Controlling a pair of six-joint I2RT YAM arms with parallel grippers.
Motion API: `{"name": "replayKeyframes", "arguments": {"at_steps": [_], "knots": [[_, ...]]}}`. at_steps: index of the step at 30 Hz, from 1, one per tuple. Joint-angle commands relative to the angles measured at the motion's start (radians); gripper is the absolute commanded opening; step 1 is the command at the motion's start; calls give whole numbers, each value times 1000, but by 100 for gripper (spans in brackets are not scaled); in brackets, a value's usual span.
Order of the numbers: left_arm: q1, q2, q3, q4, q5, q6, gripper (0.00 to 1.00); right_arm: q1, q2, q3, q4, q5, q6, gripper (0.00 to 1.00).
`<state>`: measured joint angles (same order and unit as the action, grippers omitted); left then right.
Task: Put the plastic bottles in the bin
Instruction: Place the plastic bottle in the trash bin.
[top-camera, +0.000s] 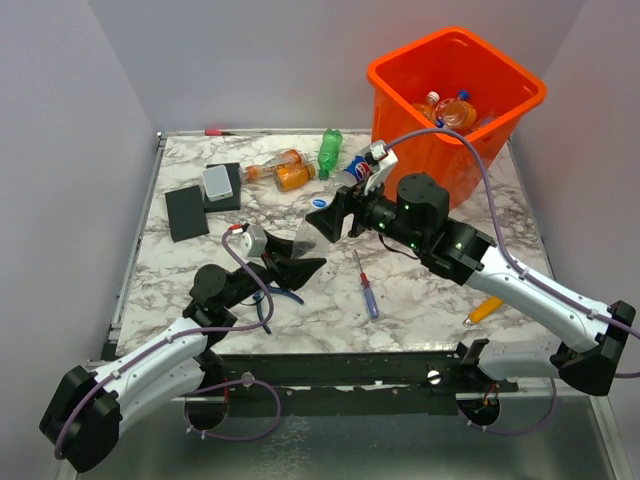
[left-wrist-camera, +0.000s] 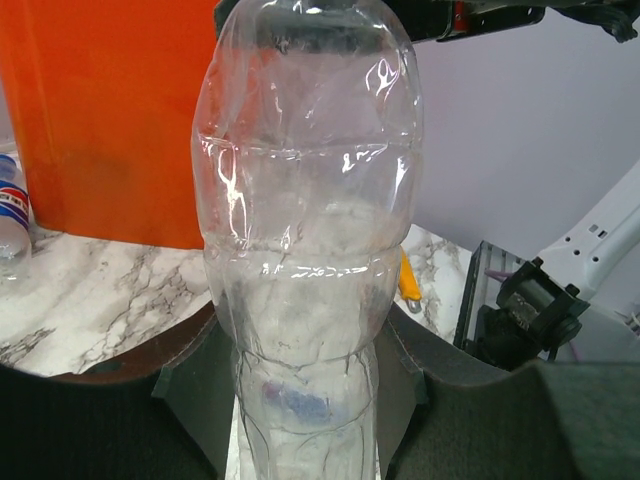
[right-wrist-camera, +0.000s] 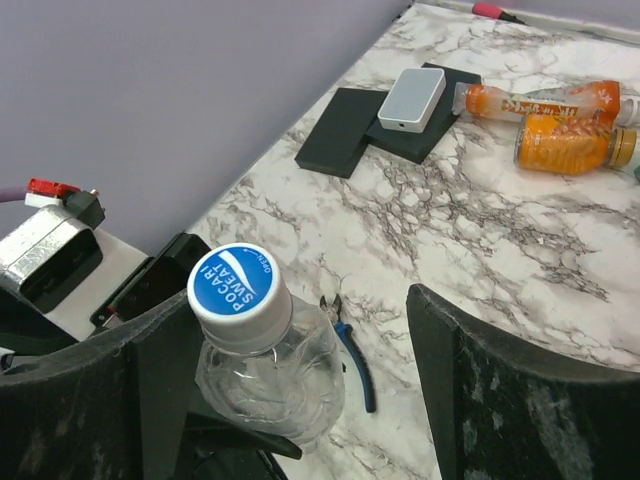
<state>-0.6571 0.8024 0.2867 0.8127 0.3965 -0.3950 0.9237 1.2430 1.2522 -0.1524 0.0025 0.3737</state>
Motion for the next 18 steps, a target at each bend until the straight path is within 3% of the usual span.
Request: {"name": "replayKeyframes", "arguments": {"at_steps": [1, 8, 12, 14, 16, 18], "knots": [[-8, -5, 6, 48, -5, 2, 25, 7, -34, -3, -16, 7, 0, 80], [-12, -11, 2, 48, -7, 2, 25, 7, 36, 10, 13, -165, 42, 65], [-12, -15, 2, 43, -9, 2, 29, 7, 50, -5, 49, -188, 75, 39], [-13, -16, 3, 35, -18, -3, 43, 7, 36, -18, 68, -180, 77, 29], [-13, -23, 5, 22, -24, 0, 68, 7, 16, -18, 60, -157, 63, 19], [-14, -30, 8, 4, -41, 6, 84, 8, -8, -9, 36, -124, 35, 7]]}}
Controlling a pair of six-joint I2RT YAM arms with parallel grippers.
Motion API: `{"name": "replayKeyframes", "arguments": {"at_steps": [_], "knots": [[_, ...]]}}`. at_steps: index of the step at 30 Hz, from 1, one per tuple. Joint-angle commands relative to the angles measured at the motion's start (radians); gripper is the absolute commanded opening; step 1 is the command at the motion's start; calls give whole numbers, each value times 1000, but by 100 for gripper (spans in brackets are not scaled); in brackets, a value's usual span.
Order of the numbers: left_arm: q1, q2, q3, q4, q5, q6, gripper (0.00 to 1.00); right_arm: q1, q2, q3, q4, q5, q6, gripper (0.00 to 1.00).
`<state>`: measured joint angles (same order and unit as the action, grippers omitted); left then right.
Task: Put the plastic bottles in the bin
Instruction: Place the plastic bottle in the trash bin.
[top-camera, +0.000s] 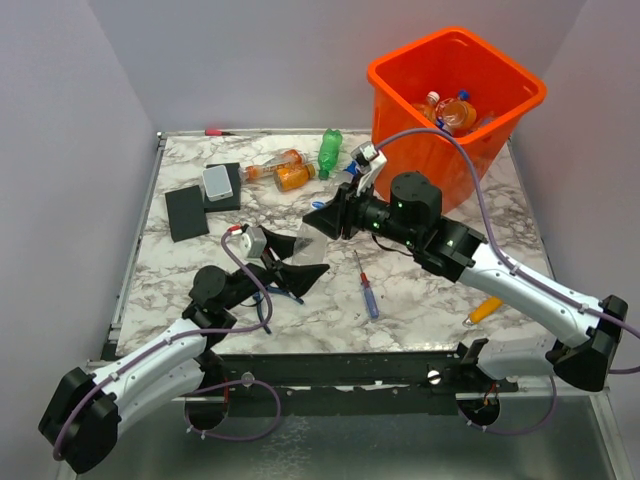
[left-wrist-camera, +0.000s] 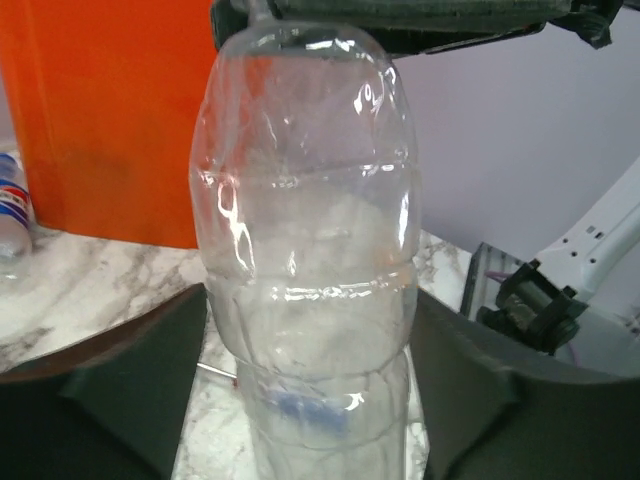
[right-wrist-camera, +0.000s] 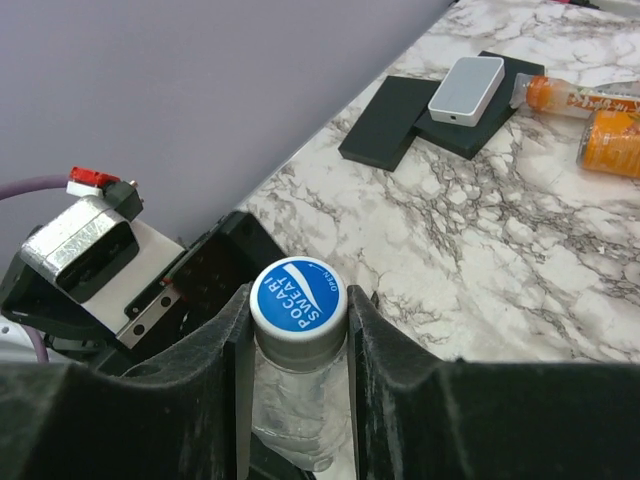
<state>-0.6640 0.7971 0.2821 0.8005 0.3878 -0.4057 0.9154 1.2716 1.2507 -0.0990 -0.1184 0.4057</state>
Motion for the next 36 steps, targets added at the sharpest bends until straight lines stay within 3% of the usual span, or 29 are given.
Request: {"name": "replayKeyframes", "arguments": {"at_steps": [1, 3, 8, 13, 15, 18, 21, 23, 26, 30, 34, 36], "knots": [[-6, -28, 15, 4, -48, 21, 89, 16, -50, 2, -33, 20, -12, 1], [-7, -35, 21, -26, -92, 30, 99, 16, -78, 27, -79, 76, -55, 0], [-7, -76, 39, -115, -260, 77, 99, 16, -139, 165, -203, 279, -213, 0], [-7, -150, 67, -269, -516, 160, 99, 16, -192, 311, -222, 684, -391, 0], [-6, -173, 62, -288, -583, 165, 99, 14, -218, 305, -90, 860, -520, 0], [-6, -179, 58, -289, -645, 169, 99, 13, -242, 258, 254, 1008, -723, 0], [-5, -165, 69, -304, -652, 169, 99, -11, -204, 266, 556, 1043, -908, 0], [-6, -160, 73, -314, -640, 166, 99, -65, -139, 339, 616, 1019, -951, 0], [-6, -161, 78, -326, -645, 165, 99, -233, 9, 514, 498, 961, -865, 0], [-6, -178, 86, -353, -666, 176, 99, -540, 194, 751, 126, 837, -549, 0], [-6, -193, 96, -384, -687, 189, 99, -739, 277, 752, -92, 715, -233, 0], [-6, -202, 99, -402, -699, 190, 99, -747, 299, 718, -108, 735, -236, 0]]}}
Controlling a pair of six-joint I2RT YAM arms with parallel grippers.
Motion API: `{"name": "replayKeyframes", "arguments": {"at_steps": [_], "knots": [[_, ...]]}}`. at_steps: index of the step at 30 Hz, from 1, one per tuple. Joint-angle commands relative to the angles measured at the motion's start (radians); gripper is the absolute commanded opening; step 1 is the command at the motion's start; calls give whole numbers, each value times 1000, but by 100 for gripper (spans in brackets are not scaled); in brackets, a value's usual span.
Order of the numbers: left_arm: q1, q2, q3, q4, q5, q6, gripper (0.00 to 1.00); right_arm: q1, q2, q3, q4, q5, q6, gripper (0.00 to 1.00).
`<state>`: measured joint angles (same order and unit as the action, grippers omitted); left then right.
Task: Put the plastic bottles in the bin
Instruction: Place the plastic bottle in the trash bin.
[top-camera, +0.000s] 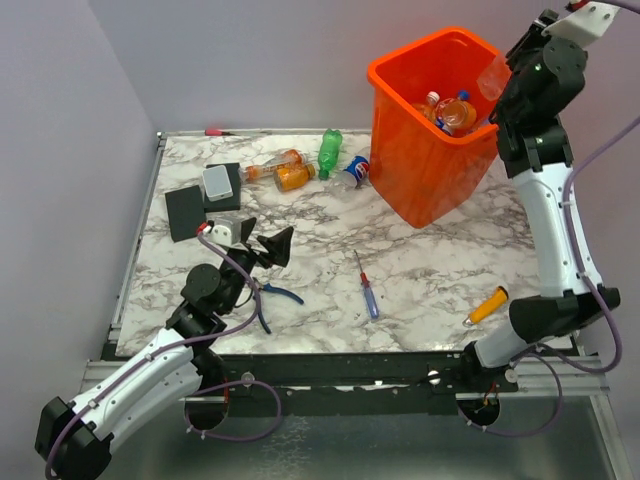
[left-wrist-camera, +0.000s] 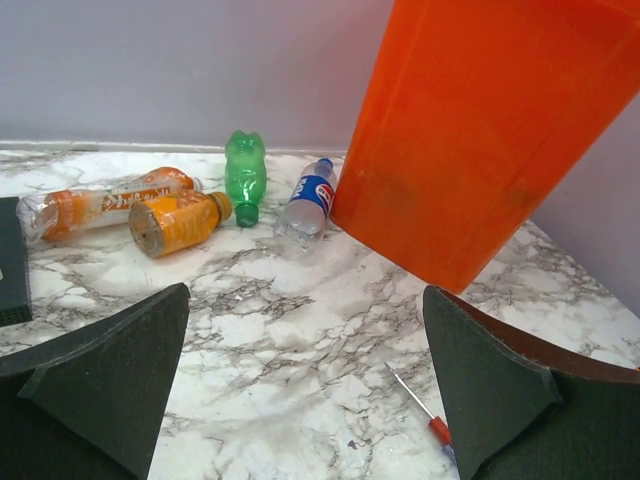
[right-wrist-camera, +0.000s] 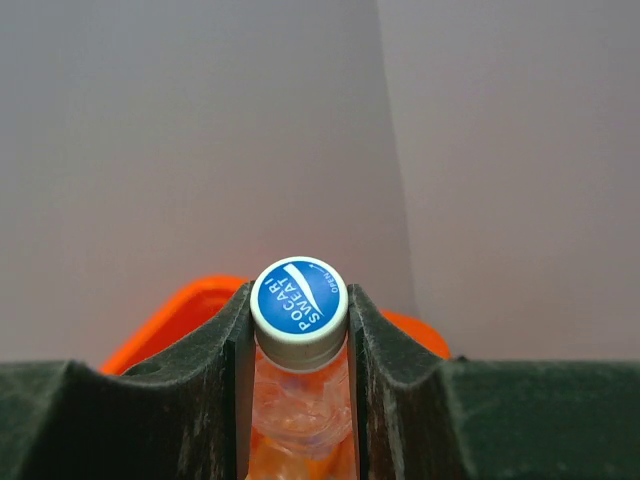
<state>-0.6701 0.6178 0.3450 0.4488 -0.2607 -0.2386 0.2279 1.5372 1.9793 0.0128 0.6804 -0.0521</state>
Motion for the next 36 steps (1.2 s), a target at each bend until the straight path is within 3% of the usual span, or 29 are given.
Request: {"name": "replayKeyframes", "arguments": {"at_steps": [1, 9, 15, 19, 26, 36], "knots": [[1, -27, 37, -57, -55, 24, 99, -61, 40, -34, -214, -48, 222, 0], [1, -22, 46, -65, -55, 26, 99, -77, 105, -105, -322, -147, 312, 0], [0, -13, 44, -65, -51, 26, 99, -76, 36, -223, -211, -397, 400, 0], [0, 2, 48, -65, -48, 27, 99, -77, 59, -133, -231, -575, 435, 0], [0, 12, 48, -68, -46, 31, 99, -77, 99, -64, -237, -575, 424, 0], [0, 44, 53, -74, -37, 35, 99, -20, 176, -89, -283, -644, 303, 0]]}}
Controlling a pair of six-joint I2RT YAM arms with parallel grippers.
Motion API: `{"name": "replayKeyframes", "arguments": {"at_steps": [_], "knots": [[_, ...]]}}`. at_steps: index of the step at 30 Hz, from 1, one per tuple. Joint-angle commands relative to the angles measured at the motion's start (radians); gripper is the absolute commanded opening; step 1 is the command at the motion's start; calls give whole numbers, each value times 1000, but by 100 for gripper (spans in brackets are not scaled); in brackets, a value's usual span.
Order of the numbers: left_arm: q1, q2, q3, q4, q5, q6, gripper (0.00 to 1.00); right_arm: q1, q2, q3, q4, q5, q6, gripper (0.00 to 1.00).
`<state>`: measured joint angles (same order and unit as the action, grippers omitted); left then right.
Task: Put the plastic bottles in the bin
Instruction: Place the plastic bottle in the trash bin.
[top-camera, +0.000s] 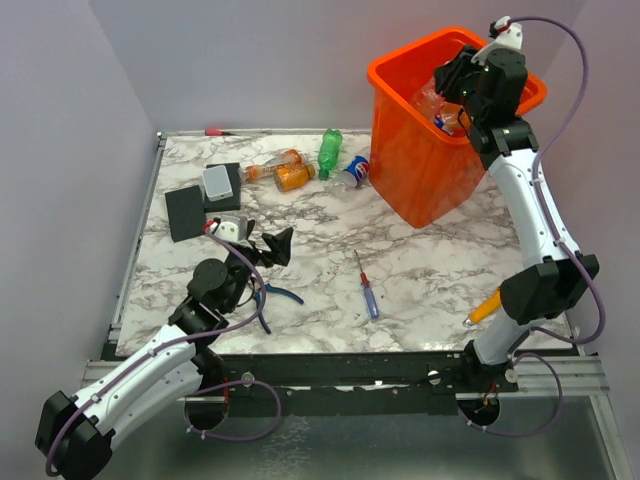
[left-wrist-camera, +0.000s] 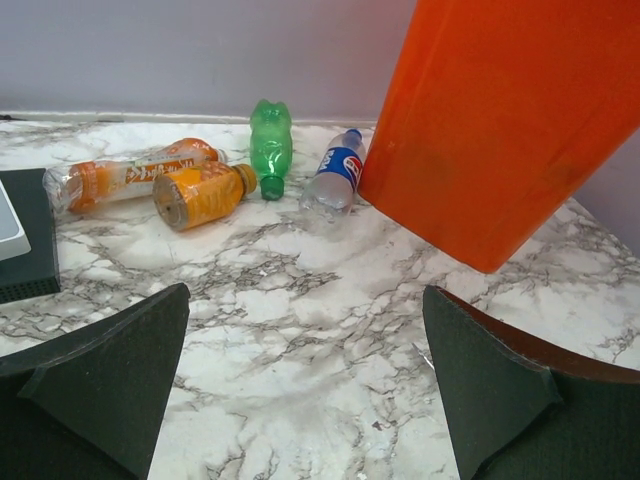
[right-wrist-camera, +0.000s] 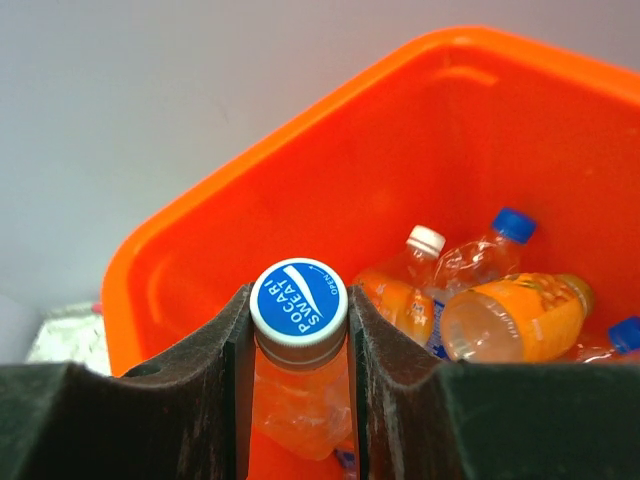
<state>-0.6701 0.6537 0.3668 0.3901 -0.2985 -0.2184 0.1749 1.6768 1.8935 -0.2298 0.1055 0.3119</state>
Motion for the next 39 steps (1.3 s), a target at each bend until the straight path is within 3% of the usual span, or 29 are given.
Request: {"name": "replayKeyframes", "arguments": {"at_steps": [1, 7, 10, 14, 18, 30, 39], "knots": [[1, 12, 32, -16, 2, 15, 99, 38, 44, 2, -49, -88, -67, 0], [0, 32, 38, -15, 13, 15, 99, 67, 89, 47, -130, -91, -88, 2], [0, 37, 40, -16, 18, 15, 99, 67, 85, 36, -137, -73, -85, 18], [0, 44, 43, -16, 25, 12, 99, 67, 67, 44, -138, -65, -68, 50], [0, 50, 46, -15, 32, 11, 99, 67, 51, 90, -147, -56, -44, 66], [0, 52, 44, -16, 35, 6, 99, 87, -84, 148, -153, -81, 9, 73], [0, 52, 44, -17, 42, 2, 99, 101, -141, 36, -141, 23, -31, 72]]}}
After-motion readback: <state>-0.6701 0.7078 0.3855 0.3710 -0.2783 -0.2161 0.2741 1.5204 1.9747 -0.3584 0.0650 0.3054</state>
